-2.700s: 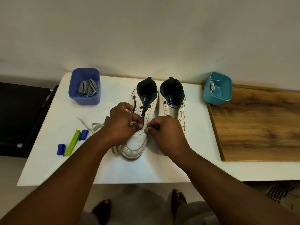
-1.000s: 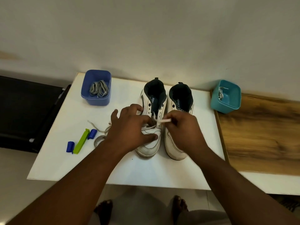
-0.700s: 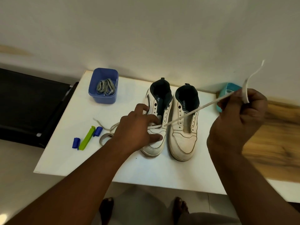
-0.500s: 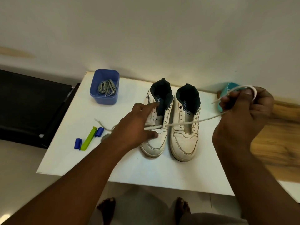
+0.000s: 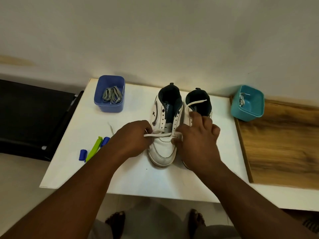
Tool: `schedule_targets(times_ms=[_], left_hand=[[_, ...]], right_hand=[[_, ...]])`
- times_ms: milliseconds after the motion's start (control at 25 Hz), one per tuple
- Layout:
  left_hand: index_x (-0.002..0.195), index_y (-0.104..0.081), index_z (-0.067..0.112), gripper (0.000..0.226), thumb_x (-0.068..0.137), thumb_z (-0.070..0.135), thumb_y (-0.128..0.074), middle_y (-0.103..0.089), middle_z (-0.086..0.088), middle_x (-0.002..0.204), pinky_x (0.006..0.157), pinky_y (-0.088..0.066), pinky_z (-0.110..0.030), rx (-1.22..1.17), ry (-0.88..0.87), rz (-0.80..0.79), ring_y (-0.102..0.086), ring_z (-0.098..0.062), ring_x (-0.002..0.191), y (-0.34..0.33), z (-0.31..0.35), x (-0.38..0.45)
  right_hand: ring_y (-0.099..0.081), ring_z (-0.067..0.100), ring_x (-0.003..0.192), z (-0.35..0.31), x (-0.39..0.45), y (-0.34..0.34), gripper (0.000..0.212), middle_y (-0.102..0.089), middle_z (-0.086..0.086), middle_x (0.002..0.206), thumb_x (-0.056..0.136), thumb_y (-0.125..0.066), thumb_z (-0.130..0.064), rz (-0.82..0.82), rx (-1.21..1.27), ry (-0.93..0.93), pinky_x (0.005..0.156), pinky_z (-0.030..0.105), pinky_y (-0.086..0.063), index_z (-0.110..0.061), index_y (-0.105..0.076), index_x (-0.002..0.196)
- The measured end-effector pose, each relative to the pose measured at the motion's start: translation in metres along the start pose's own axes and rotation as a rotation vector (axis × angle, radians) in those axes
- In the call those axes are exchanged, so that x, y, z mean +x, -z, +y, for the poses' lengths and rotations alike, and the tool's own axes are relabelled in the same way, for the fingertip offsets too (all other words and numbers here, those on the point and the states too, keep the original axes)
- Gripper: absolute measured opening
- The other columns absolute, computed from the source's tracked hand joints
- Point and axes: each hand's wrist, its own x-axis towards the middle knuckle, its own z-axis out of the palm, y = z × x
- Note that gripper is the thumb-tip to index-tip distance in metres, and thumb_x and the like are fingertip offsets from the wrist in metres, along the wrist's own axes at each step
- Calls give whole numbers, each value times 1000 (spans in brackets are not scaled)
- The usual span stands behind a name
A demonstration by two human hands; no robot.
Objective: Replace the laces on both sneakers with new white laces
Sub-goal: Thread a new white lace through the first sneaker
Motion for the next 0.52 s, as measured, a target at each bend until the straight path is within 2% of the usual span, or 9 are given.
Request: schedule_targets(times_ms=[120, 200, 280, 360, 440, 480, 520], left_hand=[[110, -61, 33, 32, 83, 39, -77, -67, 9, 101, 81, -55, -35, -149, 36, -21, -66, -13, 85, 1, 0, 1], [123, -56, 37, 56, 75, 52, -82, -58, 12, 114, 90, -51, -37, -56, 45, 19, -58, -14, 101, 2, -2, 1], [126, -54, 36, 68, 69, 57, -85, -53, 11, 117, 94, -50, -39, 10, 36, 10, -54, -16, 108, 1, -3, 0], [118, -57, 33, 57, 71, 47, -87, -62, 9, 113, 90, -51, -38, -16, 22, -50, -60, -18, 103, -5, -4, -2], [107, -59, 36, 38, 78, 45, -81, -67, 9, 107, 92, -50, -42, 36, 42, -41, -62, -19, 103, -11, -4, 0], [104, -60, 37, 29, 83, 47, -76, -67, 11, 105, 96, -47, -44, 72, 59, -21, -61, -19, 104, -12, -4, 2], [104, -62, 38, 21, 88, 48, -71, -67, 12, 104, 98, -45, -47, 95, 71, -6, -61, -19, 104, -12, -3, 3]], right_hand=[[-36, 34, 136, 7, 4, 1, 14, -50, 5, 146, 91, -69, -33, 73, 34, 21, 105, 50, -26, -31, -77, 102], [-39, 31, 134, 14, 7, 12, 9, -52, 1, 143, 93, -70, -33, 168, 175, -72, 105, 49, -28, -32, -75, 100], [-43, 28, 131, 19, 10, 20, 8, -52, 2, 139, 94, -69, -32, 287, 377, -191, 106, 49, -33, -29, -73, 101], [-50, 18, 122, 16, 10, 26, 8, -53, 2, 131, 95, -65, -29, 388, 590, -246, 102, 47, -45, -24, -70, 98], [-53, -2, 104, 10, 8, 30, 10, -54, 3, 119, 95, -61, -22, 457, 755, -259, 88, 24, -49, -15, -67, 97], [-54, -5, 96, 8, 8, 31, 9, -56, 4, 113, 95, -59, -17, 478, 808, -261, 80, 14, -45, -11, -66, 97], [-55, -4, 91, 8, 8, 31, 9, -59, 5, 108, 96, -57, -14, 488, 873, -269, 77, 11, -43, -10, -65, 97]])
